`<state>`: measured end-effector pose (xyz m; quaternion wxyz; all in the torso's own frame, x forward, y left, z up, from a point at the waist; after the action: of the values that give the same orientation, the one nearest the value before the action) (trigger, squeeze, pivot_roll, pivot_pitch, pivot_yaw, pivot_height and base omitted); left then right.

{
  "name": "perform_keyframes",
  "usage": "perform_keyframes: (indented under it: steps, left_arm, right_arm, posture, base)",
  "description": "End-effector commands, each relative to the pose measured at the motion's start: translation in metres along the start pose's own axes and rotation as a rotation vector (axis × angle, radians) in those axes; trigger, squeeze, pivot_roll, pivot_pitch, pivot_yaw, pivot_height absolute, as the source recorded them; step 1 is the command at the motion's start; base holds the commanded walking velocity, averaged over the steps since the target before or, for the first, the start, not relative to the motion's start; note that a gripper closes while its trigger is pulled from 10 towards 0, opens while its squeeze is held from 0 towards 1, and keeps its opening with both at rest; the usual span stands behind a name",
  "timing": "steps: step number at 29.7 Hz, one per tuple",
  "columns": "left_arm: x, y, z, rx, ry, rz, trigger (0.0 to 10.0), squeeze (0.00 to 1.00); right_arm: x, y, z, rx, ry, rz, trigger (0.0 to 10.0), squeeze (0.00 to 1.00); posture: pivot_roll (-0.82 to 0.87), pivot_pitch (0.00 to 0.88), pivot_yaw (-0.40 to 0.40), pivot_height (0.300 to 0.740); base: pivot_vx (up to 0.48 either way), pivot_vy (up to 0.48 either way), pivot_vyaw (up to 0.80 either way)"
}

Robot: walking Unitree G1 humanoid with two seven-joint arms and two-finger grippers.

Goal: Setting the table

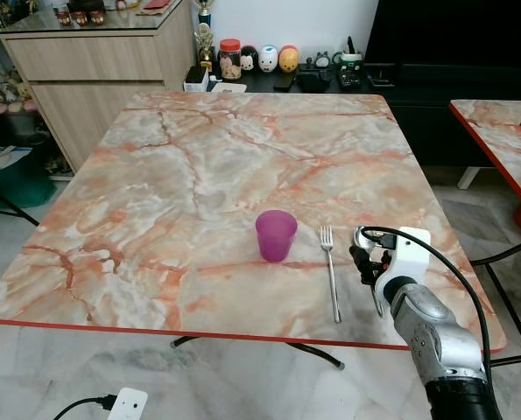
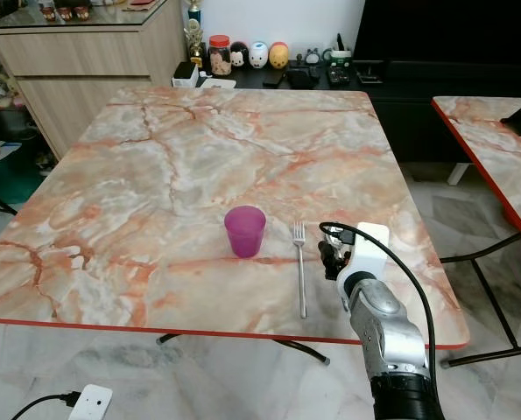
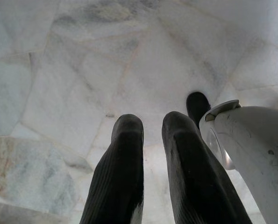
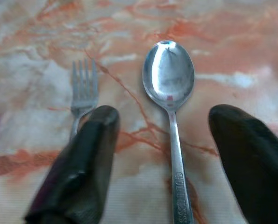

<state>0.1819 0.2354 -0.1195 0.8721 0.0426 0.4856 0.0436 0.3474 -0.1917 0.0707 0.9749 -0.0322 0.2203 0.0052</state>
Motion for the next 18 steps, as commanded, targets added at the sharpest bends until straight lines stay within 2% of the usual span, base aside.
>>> perform_keyframes:
  steps: [1, 15, 18]
  left_arm:
    - [-0.0011, 0.0028, -0.0065, -0.002, 0.022, 0.001, 10.0, 0.00]
    - [-0.0002, -0.0010, -0.0035, -0.011, 0.016, -0.007, 10.0, 0.00]
    - [-0.0001, -0.0018, -0.0031, -0.013, 0.015, -0.008, 10.0, 0.00]
  right_arm:
    - [0.0020, -0.0029, -0.0017, 0.000, 0.036, -0.020, 10.0, 0.00]
    - [0.0046, -0.0062, 0.0052, -0.021, 0.045, -0.034, 10.0, 0.00]
    - [0.0075, -0.0064, 0.0039, -0.072, 0.052, -0.041, 10.0, 0.00]
  posture:
    - [0.00, 0.000, -0.004, 0.740]
    - [-0.01, 0.000, -0.003, 0.740]
    - [-0.01, 0.000, -0.003, 0.740]
  base:
    - [0.000, 0.000, 0.00]
    - [0.000, 0.000, 0.00]
    - [0.000, 0.000, 0.00]
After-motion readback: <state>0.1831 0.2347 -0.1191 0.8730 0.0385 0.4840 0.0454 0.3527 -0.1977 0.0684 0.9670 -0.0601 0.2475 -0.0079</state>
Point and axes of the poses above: a point about 5 cm out from each wrist's last joint towards the gripper, its own x axis pointing out of the wrist towards the gripper, its own z axis along the axis of the wrist's last joint, y = z × x, the point moved 4 cm from there along x, pointing out of the wrist towards the gripper, and after that the axes turned 12 degrees about -x, right-handed, at the moved point
